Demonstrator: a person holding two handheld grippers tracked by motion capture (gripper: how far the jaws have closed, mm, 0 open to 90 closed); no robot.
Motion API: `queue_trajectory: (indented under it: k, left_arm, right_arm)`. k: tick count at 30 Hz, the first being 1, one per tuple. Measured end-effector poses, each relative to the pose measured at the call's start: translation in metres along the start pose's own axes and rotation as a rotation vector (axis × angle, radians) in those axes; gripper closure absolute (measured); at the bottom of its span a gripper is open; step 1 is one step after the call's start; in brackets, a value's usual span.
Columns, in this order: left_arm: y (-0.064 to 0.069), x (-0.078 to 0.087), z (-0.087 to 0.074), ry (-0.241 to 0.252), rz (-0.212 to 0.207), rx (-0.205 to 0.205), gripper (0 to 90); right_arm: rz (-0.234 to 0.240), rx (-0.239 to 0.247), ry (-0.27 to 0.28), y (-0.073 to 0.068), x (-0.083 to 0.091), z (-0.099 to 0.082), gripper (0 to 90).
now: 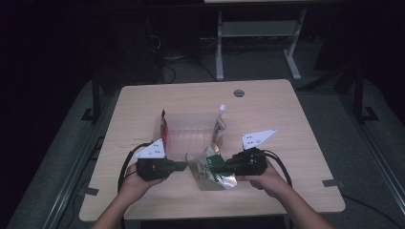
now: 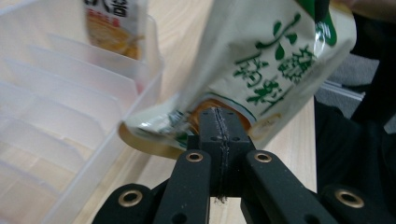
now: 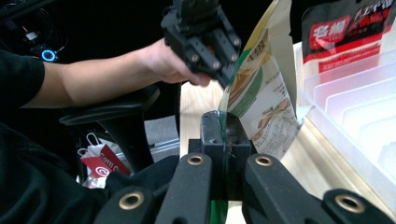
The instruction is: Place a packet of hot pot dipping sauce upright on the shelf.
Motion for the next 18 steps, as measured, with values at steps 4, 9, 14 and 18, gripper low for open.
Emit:
queue_trajectory:
  k: [4, 9, 14, 18]
  left_arm:
    - [0.005, -0.003, -0.001, -0.02, -0.024, -0.013, 89.6]
    - [0.006, -0.006, -0.003, -0.038, -0.04, -0.019, 87.9]
    - [0.004, -0.005, -0.004, -0.042, -0.04, -0.02, 87.0]
    - [0.004, -0.005, -0.007, -0.059, -0.047, -0.013, 83.9]
  right_arm:
    - [-0.003, 0.016, 0.022, -0.004, 0.002, 0.006, 89.9]
    - [-0.015, 0.032, 0.052, -0.008, 0.003, 0.014, 90.0]
    - [-0.033, 0.04, 0.083, -0.008, 0.003, 0.02, 90.0]
    - [-0.049, 0.06, 0.104, -0.007, 0.002, 0.027, 90.0]
Point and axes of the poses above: each handheld gripper's, and its own axes: x roughly backward along the jaws, z roughly out of its top, y roughly to its right, the point moved 5 cm from there along -x, roughly forward along the jaws, and after that the axes turned 9 degrees about y, right-handed, at the moved point
